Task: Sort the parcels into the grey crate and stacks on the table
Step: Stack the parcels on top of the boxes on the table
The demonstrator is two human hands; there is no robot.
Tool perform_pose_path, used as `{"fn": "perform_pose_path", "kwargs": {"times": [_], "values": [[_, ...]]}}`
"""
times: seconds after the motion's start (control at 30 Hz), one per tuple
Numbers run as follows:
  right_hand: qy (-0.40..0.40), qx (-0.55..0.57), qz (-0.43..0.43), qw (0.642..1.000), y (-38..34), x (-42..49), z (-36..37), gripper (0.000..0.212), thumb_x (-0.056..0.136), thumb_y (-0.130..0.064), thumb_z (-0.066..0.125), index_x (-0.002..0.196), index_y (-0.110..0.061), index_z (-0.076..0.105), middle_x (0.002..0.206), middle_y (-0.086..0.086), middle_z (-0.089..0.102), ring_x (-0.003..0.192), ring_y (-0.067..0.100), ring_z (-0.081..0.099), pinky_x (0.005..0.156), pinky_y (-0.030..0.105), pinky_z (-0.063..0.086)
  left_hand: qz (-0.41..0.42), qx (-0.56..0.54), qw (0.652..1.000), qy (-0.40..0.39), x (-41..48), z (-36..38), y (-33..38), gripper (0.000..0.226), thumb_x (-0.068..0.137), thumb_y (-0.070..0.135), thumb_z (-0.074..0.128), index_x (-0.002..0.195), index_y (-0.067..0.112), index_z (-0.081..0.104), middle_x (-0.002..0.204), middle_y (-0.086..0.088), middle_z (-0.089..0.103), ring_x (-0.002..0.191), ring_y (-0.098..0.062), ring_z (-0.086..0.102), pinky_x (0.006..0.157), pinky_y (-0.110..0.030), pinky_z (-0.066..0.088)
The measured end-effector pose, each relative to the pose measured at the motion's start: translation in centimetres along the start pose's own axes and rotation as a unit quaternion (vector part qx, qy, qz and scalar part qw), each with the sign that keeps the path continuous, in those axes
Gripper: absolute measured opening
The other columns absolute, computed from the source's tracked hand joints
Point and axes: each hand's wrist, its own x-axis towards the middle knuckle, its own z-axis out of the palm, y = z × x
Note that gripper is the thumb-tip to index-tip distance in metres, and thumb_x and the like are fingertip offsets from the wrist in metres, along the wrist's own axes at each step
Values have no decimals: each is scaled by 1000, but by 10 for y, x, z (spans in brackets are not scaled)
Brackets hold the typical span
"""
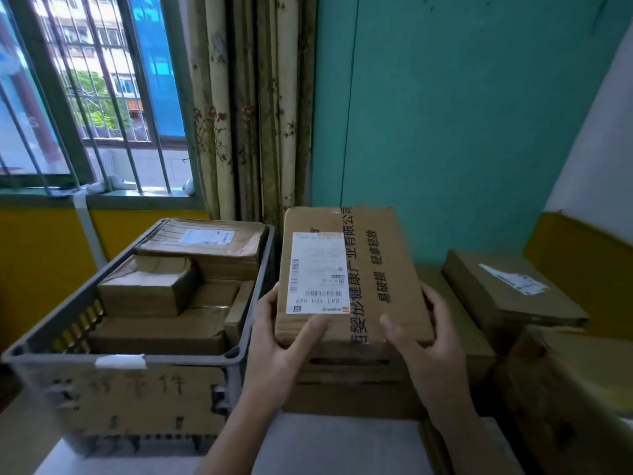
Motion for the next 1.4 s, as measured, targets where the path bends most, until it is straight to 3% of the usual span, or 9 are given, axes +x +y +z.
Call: {"fn": "perform_pose_path", "kwargs": {"times": [0.17, 0.23, 0.33, 0.47, 0.6, 0.7, 0.93, 1.13, 1.4], "values": [[19, -58, -15, 998, -12, -8, 0, 71, 56, -67, 75, 119, -67, 40, 122, -29, 49, 108, -10, 55, 75, 12, 53, 36, 41, 998, 12, -2, -5, 11, 81, 63, 68, 66, 135, 36, 44, 119, 32, 64, 113, 12, 57, 87, -5, 45], [19, -89, -25, 995, -18, -13, 0, 75, 60, -65, 83, 119, -63, 37, 118, -30, 47, 105, -13, 53, 72, 7, 50, 45, 69, 996, 18, -3, -9, 12, 83, 62, 79, 63, 133, 40, 44, 120, 36, 61, 117, 13, 54, 92, -10, 46], [30, -125, -26, 991, -29, -19, -3, 80, 55, -69, 73, 125, -53, 37, 110, -27, 47, 98, -15, 52, 68, 10, 50, 45, 127, 990, 28, -7, -13, 17, 100, 55, 98, 50, 137, 40, 45, 131, 23, 53, 126, -4, 51, 106, -35, 46], [62, -154, -22, 986, -40, -28, -5, 79, 55, -84, 65, 122, -46, 48, 102, -23, 54, 89, -10, 57, 68, 15, 48, 40, 180, 982, 45, -10, -18, 34, 107, 57, 94, 46, 141, 28, 52, 124, 19, 52, 118, -6, 52, 101, -33, 45], [41, -150, 17, 988, -47, -33, -12, 89, 49, -92, 62, 123, -42, 62, 109, -16, 64, 91, 0, 64, 80, 38, 58, 24, 200, 979, 24, -12, -25, 42, 100, 59, 90, 43, 139, 32, 51, 126, 13, 56, 115, -6, 53, 96, -32, 46], [31, -160, 20, 986, -51, -39, -12, 84, 57, -83, 64, 133, -49, 54, 117, -17, 64, 97, 0, 64, 86, 36, 57, 4, 199, 980, 15, -16, -30, 40, 97, 57, 91, 42, 135, 35, 52, 125, 11, 57, 112, -5, 54, 95, -33, 49], [-8, -192, 35, 981, -45, -45, -8, 56, 60, -82, 66, 106, -50, 65, 95, -45, 59, 88, -11, 63, 75, 31, 59, -21, 225, 974, -2, -25, -43, 29, 88, 58, 94, 40, 127, 40, 53, 118, 11, 61, 106, -6, 59, 91, -35, 52], [-100, -261, 53, 959, -31, -53, -9, 63, 54, -87, 53, 100, -45, 60, 96, -40, 60, 82, -8, 65, 62, 27, 60, -50, 263, 962, -50, -36, -62, 12, 70, 61, 95, 38, 111, 47, 51, 107, 17, 61, 97, 0, 60, 71, -16, 44], [-120, -250, 94, 956, -3, -62, -11, 52, 65, -72, 69, 109, -45, 59, 95, -26, 65, 86, -7, 64, 69, 32, 61, -81, 255, 961, -67, -49, -59, -28, 77, 63, 91, 45, 120, 40, 53, 118, 13, 59, 106, -4, 57, 87, -32, 53]]}}
